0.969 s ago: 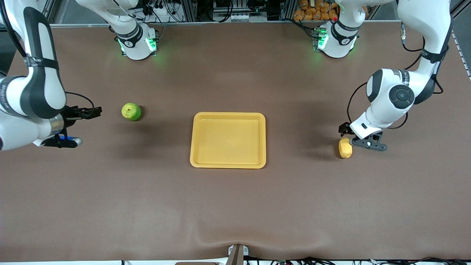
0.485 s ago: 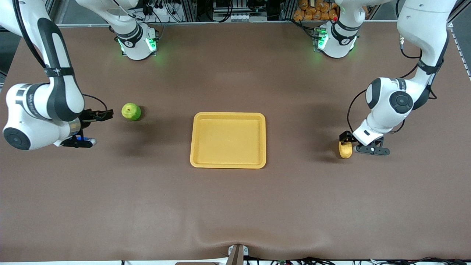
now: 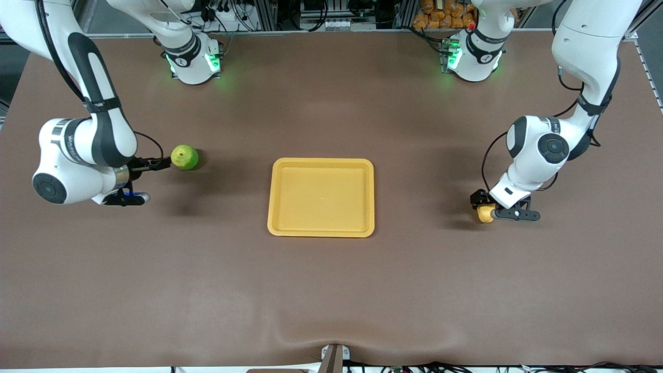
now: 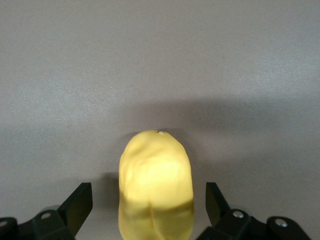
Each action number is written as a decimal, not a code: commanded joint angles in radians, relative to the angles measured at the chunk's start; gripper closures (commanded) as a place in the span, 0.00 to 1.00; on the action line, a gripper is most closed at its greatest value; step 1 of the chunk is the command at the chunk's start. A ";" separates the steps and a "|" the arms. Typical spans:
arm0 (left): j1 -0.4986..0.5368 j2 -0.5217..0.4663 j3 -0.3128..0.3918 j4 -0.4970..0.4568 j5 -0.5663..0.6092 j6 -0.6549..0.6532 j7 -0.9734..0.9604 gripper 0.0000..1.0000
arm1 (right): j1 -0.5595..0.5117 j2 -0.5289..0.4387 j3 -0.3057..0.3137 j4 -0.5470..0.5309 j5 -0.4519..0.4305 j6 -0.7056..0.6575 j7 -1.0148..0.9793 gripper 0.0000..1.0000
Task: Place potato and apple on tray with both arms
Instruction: 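Close the left gripper on the potato while the right gripper grasps the apple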
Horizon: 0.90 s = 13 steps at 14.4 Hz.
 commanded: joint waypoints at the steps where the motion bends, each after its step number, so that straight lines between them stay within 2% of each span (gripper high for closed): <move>1: -0.001 0.006 0.000 0.004 0.028 0.011 -0.030 0.00 | -0.006 -0.074 0.008 -0.134 0.031 0.124 -0.014 0.00; 2: -0.001 0.006 0.000 0.002 0.028 0.016 -0.030 0.36 | -0.004 -0.072 0.009 -0.142 0.035 0.136 -0.014 0.00; 3: -0.002 0.006 0.000 0.002 0.030 0.017 -0.028 0.92 | 0.002 -0.072 0.014 -0.154 0.037 0.149 -0.014 0.00; 4: -0.008 0.005 0.002 0.002 0.030 0.017 -0.027 1.00 | 0.002 -0.074 0.023 -0.171 0.037 0.179 -0.014 0.00; 6: -0.013 0.002 0.002 -0.001 0.034 0.014 -0.025 1.00 | 0.002 -0.075 0.028 -0.214 0.048 0.242 -0.014 0.00; 11: -0.005 -0.030 0.002 -0.001 0.034 0.000 -0.027 1.00 | 0.003 -0.072 0.045 -0.243 0.049 0.268 -0.014 0.00; 13: -0.004 -0.066 0.003 0.008 0.034 -0.053 -0.023 1.00 | 0.003 -0.071 0.043 -0.257 0.049 0.281 -0.016 0.00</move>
